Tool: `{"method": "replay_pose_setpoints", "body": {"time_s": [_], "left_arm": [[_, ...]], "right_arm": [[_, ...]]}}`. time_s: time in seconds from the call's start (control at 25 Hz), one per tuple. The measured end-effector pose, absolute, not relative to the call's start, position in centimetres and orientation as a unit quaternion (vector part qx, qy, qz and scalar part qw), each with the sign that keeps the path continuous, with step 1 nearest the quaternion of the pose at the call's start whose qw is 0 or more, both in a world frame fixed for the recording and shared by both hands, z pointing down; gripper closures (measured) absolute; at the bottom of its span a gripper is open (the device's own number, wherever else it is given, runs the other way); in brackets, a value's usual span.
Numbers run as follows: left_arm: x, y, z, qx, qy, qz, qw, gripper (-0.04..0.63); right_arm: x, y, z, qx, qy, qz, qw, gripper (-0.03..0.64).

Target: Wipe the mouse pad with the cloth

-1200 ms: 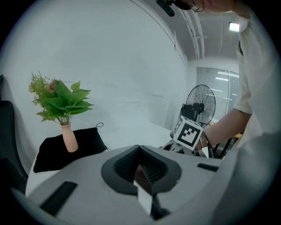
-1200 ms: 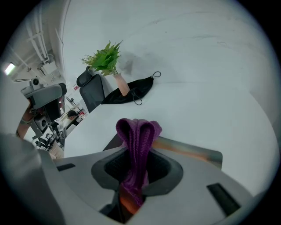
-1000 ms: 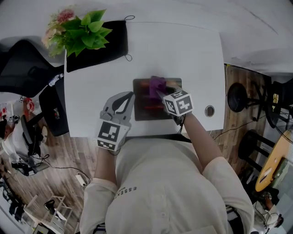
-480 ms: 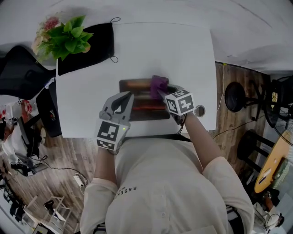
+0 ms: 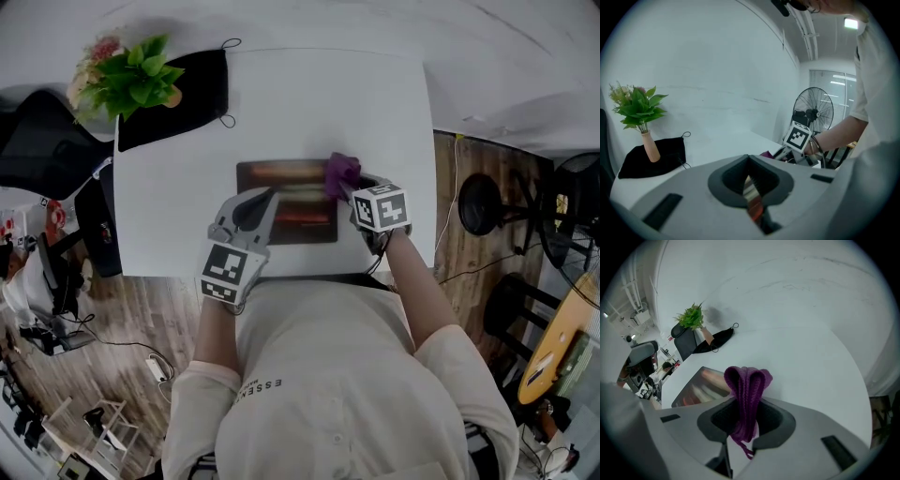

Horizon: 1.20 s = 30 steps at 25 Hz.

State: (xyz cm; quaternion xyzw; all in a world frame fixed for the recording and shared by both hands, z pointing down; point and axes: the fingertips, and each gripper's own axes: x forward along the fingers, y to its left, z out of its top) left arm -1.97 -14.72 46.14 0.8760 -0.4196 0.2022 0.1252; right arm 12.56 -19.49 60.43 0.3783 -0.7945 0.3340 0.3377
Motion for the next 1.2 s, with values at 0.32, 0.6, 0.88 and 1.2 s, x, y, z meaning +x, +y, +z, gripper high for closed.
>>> {"method": "replay_pose_setpoints", "body": {"time_s": [0.32, 0.6, 0.88, 1.2], "left_arm": [[-4.0, -14.0, 45.5, 0.876, -0.421, 0.206, 0.114, 0.594], [-7.8, -13.2, 44.5, 0.878, -0.417, 0.208, 0.106, 0.594], [-12.8, -12.3, 44.4, 0.876, -0.424, 0.202, 0.111, 0.594], [-18.2, -10.8, 45.2, 0.875, -0.424, 0.198, 0.121, 0.594]], "right_arm": [[14.2, -19.2, 58.6, 0.427, -0.782, 0.311, 0.329, 0.515], [8.2, -17.5, 55.6, 0.4, -0.81, 0.315, 0.291, 0.515], [-0.6, -14.4, 56.5, 0.334, -0.831, 0.317, 0.313, 0.515], [-8.5, -12.0, 58.7, 0.292, -0.832, 0.319, 0.348, 0.515]]}}
